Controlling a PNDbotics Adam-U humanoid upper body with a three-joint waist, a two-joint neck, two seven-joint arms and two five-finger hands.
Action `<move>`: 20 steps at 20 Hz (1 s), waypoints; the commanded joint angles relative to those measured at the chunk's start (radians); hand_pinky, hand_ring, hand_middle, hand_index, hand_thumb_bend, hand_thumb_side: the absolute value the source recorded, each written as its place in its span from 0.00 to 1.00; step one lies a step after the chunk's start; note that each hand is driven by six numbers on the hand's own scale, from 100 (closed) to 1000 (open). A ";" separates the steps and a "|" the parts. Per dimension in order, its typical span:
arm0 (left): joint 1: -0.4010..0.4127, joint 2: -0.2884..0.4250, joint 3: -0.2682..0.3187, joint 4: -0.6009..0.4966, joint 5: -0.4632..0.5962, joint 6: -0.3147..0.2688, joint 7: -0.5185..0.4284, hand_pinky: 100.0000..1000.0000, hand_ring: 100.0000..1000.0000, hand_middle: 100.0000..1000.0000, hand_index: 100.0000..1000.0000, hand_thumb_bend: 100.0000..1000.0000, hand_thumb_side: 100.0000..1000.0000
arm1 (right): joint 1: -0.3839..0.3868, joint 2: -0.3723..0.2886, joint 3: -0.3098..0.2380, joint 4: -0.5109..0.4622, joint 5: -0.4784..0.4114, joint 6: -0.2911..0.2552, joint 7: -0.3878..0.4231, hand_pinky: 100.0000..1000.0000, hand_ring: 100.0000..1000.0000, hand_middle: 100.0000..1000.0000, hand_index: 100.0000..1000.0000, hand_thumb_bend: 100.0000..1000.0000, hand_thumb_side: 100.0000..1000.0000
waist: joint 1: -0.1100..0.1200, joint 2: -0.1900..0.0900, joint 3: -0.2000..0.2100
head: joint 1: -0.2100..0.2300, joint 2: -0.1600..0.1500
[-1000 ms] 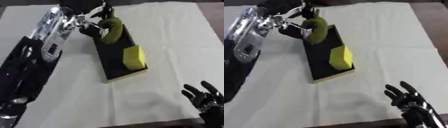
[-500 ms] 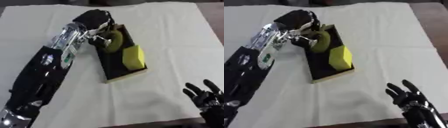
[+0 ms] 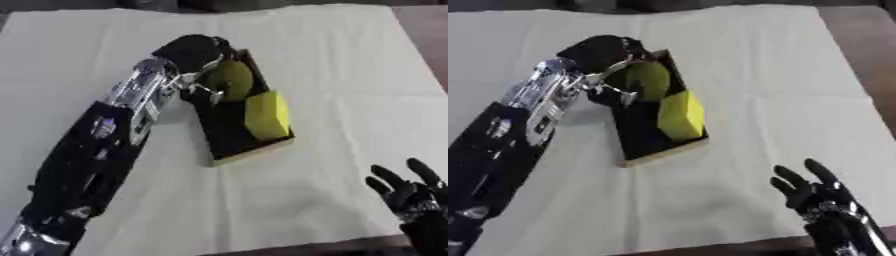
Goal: Pick up objects on the table and place them in the box.
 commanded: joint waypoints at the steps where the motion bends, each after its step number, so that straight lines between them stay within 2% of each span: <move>1: -0.013 0.011 0.018 -0.038 -0.020 -0.004 0.001 0.98 0.92 0.85 0.93 0.00 0.63 | 0.003 -0.008 -0.003 -0.015 -0.012 -0.327 0.327 1.00 1.00 0.56 1.00 0.00 0.24 | -0.006 -0.019 0.000 | -0.018 -0.016; 3: -0.008 0.013 0.025 -0.050 -0.027 -0.001 0.007 0.98 0.92 0.84 0.93 0.00 0.56 | 0.003 -0.008 -0.005 -0.015 -0.017 -0.327 0.327 1.00 1.00 0.56 1.00 0.00 0.23 | -0.008 -0.020 0.001 | -0.028 -0.018; 7: -0.003 0.018 0.035 -0.083 -0.013 0.012 0.015 0.98 0.92 0.85 0.93 0.00 0.50 | 0.004 -0.007 -0.008 -0.015 -0.024 -0.327 0.327 1.00 1.00 0.56 1.00 0.00 0.22 | -0.009 -0.022 0.001 | -0.058 -0.019; 9: -0.003 0.023 0.037 -0.109 0.008 0.017 0.013 0.98 0.92 0.85 0.94 0.00 0.50 | 0.005 -0.006 -0.009 -0.015 -0.026 -0.327 0.327 1.00 1.00 0.56 1.00 0.00 0.22 | -0.010 -0.022 0.001 | -0.070 -0.020; 14: -0.004 0.033 0.057 -0.209 0.073 0.030 0.024 0.97 0.91 0.83 0.94 0.00 0.45 | 0.005 -0.004 -0.010 -0.015 -0.030 -0.327 0.327 1.00 1.00 0.56 1.00 0.00 0.21 | -0.010 -0.023 0.003 | -0.089 -0.022; 16: -0.002 0.034 0.064 -0.256 0.102 0.021 0.043 0.96 0.89 0.81 0.93 0.00 0.39 | 0.005 -0.005 -0.011 -0.015 -0.035 -0.327 0.327 1.00 1.00 0.56 1.00 0.00 0.18 | -0.011 -0.024 0.004 | -0.091 -0.022; 18: 0.004 0.039 0.067 -0.305 0.133 0.011 0.066 0.94 0.86 0.78 0.91 0.00 0.40 | 0.004 -0.007 -0.012 -0.015 -0.042 -0.327 0.327 1.00 1.00 0.56 1.00 0.00 0.14 | -0.012 -0.024 0.005 | -0.093 -0.022; 20: 0.015 0.051 0.072 -0.356 0.164 0.000 0.094 0.93 0.85 0.77 0.90 0.00 0.49 | 0.003 -0.008 -0.013 -0.015 -0.050 -0.327 0.327 1.00 1.00 0.56 1.00 0.00 0.11 | -0.013 -0.024 0.007 | -0.096 -0.023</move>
